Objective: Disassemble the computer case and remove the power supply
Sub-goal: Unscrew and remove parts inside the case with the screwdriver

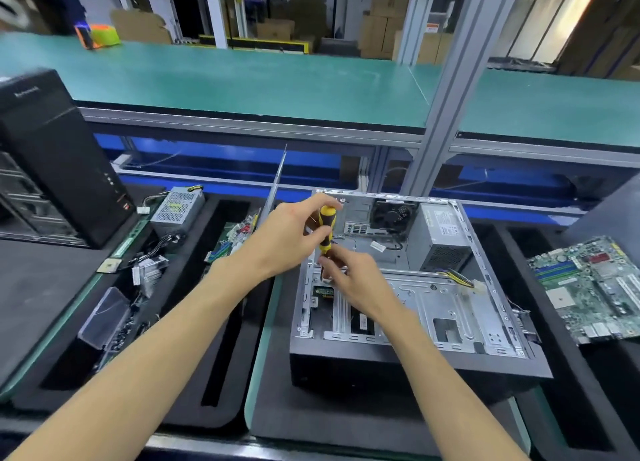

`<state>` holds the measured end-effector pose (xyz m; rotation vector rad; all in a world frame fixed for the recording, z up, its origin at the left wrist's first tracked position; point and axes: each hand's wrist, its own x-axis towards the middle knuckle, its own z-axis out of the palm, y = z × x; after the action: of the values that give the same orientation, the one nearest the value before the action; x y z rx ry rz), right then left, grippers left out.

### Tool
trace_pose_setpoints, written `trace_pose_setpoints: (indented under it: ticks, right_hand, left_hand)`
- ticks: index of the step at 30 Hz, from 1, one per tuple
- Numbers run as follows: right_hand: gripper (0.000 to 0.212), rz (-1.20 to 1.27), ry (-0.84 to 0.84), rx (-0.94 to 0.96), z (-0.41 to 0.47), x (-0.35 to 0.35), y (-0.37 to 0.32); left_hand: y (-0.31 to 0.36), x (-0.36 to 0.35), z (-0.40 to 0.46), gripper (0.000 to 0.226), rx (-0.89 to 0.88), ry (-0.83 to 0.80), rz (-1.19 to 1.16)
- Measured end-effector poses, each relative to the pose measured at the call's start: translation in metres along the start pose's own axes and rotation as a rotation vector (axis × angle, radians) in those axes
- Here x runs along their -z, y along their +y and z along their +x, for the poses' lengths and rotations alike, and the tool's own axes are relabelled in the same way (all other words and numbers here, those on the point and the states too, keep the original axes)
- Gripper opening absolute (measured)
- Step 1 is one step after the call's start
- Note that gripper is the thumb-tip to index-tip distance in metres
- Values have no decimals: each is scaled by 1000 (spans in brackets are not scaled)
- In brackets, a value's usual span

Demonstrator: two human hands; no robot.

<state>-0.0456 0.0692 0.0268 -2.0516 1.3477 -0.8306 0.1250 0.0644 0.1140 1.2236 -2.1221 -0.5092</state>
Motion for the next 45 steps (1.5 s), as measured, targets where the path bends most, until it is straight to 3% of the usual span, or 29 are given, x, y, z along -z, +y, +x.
trace_pose_setpoints:
  ticks: [15,21,28,34,39,45]
  right_hand:
    - [15,1,41,0,5,-11,2]
    - [13,-44,38,2,9,-15,2]
    - [21,-61,-9,-16,13,-21,2]
    - [30,17,6,-1,8,-31,11]
    - [32,-39,1,24,6,-35,13]
    - [29,-25,9,38,7,-34,13]
  left_hand:
    - [1,1,3,32,-44,7,134]
    - [2,12,16,23,4,-13,455]
    - [18,8,27,53,167,-112,954]
    - [36,15,23,27,7,-344,724]
    - [49,20,32,13,92,-410,836]
    - [49,15,36,62,166,-325,1096]
